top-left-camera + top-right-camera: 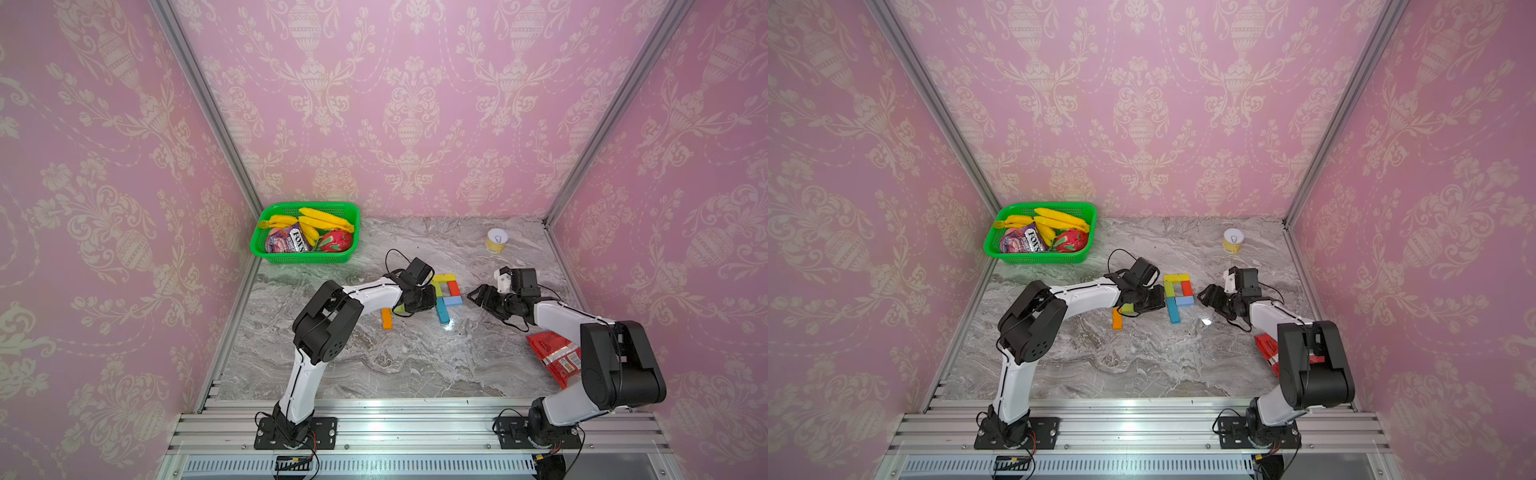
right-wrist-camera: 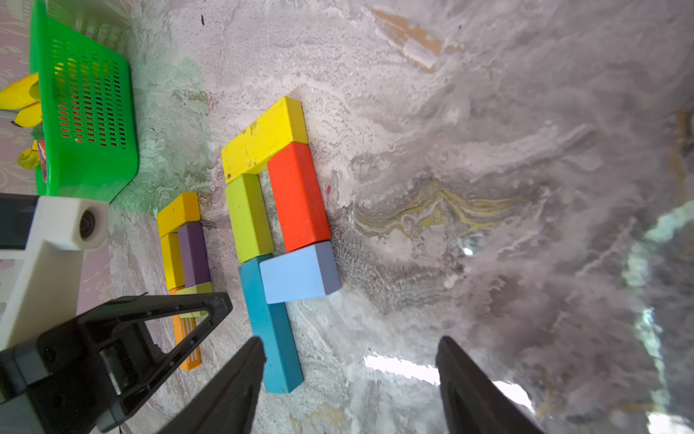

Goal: Assemble the letter p with building blocks
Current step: Adjust the building block at the center of the board.

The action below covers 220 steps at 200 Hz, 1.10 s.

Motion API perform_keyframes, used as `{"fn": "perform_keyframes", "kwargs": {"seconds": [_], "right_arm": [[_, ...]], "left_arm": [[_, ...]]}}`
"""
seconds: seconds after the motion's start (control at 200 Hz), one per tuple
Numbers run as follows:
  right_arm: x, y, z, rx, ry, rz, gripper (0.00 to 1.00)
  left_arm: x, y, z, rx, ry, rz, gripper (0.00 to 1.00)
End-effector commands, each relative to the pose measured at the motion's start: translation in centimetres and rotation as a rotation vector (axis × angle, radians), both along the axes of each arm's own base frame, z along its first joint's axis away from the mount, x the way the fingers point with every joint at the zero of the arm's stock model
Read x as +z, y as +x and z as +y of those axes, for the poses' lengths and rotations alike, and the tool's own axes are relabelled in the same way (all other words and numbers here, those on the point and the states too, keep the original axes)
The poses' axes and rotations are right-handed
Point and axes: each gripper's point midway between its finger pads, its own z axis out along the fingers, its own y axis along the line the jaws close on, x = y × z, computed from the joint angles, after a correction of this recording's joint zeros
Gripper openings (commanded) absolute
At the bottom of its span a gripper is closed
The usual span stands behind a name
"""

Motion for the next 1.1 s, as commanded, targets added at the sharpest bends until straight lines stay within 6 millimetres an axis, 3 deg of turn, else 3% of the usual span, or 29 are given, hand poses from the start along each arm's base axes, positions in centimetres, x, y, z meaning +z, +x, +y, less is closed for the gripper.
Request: {"fn": "perform_keyframes", "kwargs": {"seconds": [0.0, 1.096], "right_arm": [[-0.7, -0.3, -0.1, 0.008, 0.008, 0.010, 0.75], [-1.1, -0.9, -0.5, 0.008, 0.000, 0.030, 0.75]], "left_arm": [[-1.0, -0.2, 0.4, 0.000, 0.057, 0.013, 0.00], [-2.9, 0.4, -0.1, 0.003, 0.081, 0.041, 0.00]]}}
